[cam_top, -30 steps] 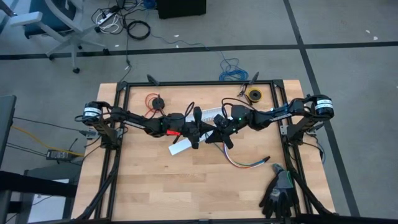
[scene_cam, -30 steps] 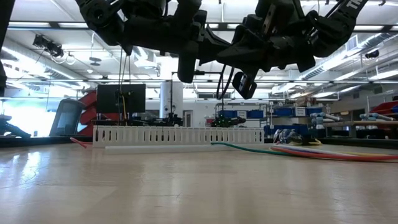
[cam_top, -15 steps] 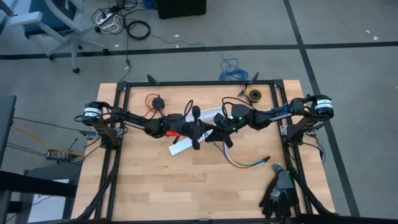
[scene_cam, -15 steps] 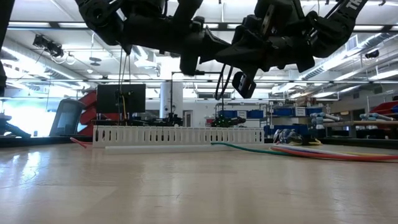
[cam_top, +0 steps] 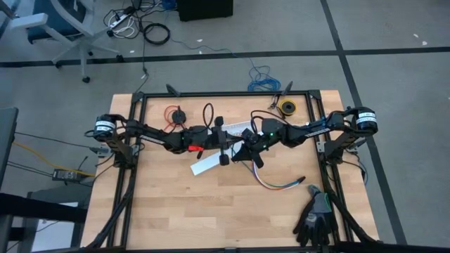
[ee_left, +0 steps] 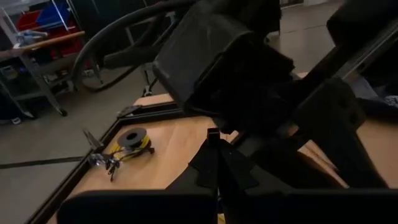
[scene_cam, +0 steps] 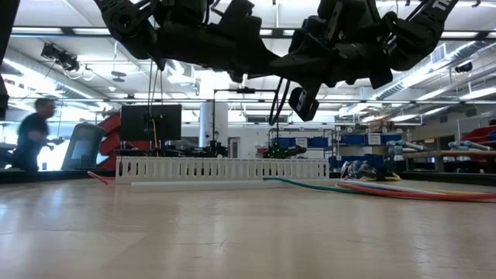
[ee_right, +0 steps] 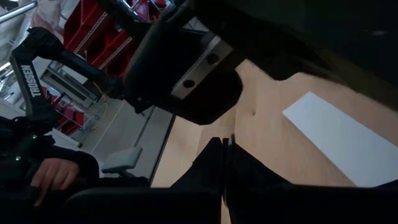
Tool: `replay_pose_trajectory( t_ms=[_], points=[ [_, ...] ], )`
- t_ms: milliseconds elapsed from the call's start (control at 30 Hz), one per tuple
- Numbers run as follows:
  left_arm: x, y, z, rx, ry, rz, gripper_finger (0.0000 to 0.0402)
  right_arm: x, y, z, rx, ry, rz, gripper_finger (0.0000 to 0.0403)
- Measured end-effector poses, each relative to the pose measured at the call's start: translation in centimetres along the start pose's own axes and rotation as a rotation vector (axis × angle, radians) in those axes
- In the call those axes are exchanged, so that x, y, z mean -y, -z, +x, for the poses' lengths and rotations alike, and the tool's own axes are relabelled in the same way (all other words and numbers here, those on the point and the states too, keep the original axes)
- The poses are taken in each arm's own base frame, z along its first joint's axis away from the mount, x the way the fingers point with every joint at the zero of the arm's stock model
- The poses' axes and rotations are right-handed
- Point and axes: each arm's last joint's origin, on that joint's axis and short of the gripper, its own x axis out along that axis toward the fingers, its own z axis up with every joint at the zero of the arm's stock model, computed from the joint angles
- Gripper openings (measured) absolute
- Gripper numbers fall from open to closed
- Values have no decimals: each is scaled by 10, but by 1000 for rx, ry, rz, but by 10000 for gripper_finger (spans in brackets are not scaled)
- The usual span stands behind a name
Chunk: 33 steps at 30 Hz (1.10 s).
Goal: Ziptie cables
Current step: Prepare the black zip tie
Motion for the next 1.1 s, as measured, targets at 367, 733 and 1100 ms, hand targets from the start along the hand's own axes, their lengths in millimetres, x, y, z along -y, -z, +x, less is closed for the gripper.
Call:
replay_pose_trajectory(
  t_ms=[367, 733, 1100],
  points=[
    [5, 1, 0, -12, 48, 192, 5, 0, 0, 0, -4, -5, 18, 0],
    [16, -2, -2, 7, 65, 405, 5, 3, -1, -2, -4, 1, 31, 0],
    [31, -1, -5, -2, 125, 634, 5, 7, -3, -4, 5, 17, 35, 0]
  ],
)
